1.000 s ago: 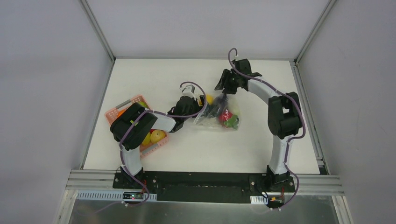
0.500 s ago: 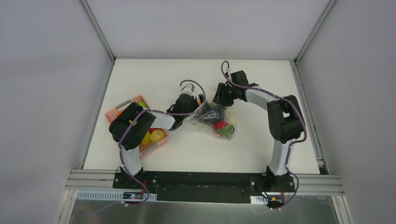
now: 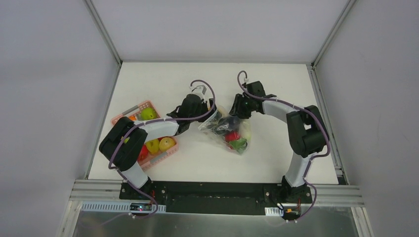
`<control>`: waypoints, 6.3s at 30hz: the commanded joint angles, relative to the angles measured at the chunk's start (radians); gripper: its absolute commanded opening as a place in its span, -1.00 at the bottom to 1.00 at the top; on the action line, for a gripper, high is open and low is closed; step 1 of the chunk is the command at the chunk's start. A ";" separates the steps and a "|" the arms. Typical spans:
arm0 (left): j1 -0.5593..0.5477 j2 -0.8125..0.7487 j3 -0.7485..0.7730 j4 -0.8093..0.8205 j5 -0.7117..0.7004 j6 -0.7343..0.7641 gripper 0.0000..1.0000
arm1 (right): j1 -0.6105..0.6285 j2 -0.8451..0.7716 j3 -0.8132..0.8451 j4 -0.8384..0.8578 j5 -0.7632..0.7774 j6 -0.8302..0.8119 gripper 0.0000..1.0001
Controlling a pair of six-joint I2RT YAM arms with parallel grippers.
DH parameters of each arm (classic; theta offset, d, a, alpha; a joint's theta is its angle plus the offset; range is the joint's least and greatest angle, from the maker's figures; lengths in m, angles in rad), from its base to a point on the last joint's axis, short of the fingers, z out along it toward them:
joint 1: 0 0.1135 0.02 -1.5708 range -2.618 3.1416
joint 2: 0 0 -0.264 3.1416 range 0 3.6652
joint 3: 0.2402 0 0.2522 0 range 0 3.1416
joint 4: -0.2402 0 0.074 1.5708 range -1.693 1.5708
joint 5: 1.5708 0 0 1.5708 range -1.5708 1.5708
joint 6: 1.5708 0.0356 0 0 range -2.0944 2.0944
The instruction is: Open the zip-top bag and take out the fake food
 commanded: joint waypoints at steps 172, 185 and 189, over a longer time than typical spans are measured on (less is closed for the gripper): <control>-0.155 -0.062 0.007 -0.123 0.255 0.022 0.85 | -0.066 -0.617 -0.647 0.108 0.005 0.290 0.62; -0.187 -0.143 0.054 -0.299 0.195 0.075 0.11 | -0.061 -0.636 -0.661 0.086 0.064 0.277 0.62; -0.188 -0.223 0.101 -0.498 0.120 0.142 -0.49 | -0.060 -0.647 -0.667 0.074 0.097 0.274 0.61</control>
